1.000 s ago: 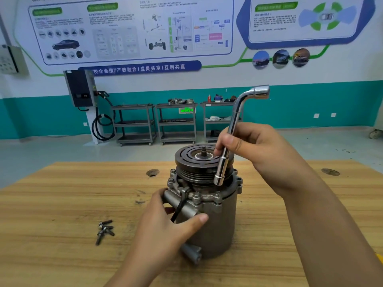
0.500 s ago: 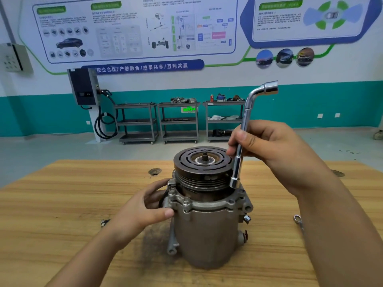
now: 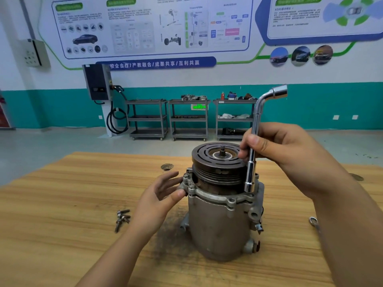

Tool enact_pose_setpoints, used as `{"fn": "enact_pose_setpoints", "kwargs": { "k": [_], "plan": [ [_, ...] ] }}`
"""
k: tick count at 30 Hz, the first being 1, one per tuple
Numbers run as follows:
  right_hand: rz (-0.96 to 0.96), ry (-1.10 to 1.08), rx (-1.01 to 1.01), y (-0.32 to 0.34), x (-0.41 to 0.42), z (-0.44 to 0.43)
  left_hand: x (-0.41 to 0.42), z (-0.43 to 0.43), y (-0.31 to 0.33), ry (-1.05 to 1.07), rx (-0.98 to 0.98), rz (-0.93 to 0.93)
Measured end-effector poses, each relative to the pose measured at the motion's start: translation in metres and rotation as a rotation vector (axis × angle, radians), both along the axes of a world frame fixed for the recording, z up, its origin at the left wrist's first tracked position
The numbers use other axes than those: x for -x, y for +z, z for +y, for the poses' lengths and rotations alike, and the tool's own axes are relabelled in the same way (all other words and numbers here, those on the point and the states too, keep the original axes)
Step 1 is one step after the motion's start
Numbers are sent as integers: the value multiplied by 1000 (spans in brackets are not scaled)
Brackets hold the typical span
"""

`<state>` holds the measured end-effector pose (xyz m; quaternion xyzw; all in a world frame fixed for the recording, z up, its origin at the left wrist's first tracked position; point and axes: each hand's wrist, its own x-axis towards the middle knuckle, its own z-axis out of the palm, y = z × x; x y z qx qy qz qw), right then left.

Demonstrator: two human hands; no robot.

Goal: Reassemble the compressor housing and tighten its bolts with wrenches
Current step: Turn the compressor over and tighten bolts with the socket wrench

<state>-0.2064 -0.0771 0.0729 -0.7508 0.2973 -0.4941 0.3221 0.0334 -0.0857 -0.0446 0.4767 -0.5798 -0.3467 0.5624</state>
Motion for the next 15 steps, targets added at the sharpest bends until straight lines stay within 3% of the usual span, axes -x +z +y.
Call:
{"fn": "enact_pose_setpoints", "kwargs": {
  "k": [4,6,10,12,15],
  "plan": [
    [20,3,12,-1,1,-2,-13,5,-1,101,-20,-176],
    [21,8,11,-2,2,-3,-32,5,0,262,-39,-298],
    [35,11,20,-3,1,-5,-75,3,-2,652,-295,-762],
    [36,16,22,-3,1,-5,-88,1,-6,666,-478,-960],
    [35,26,28,-4,2,-6,-94,-1,-13,636,-591,-1061]
  ]
}}
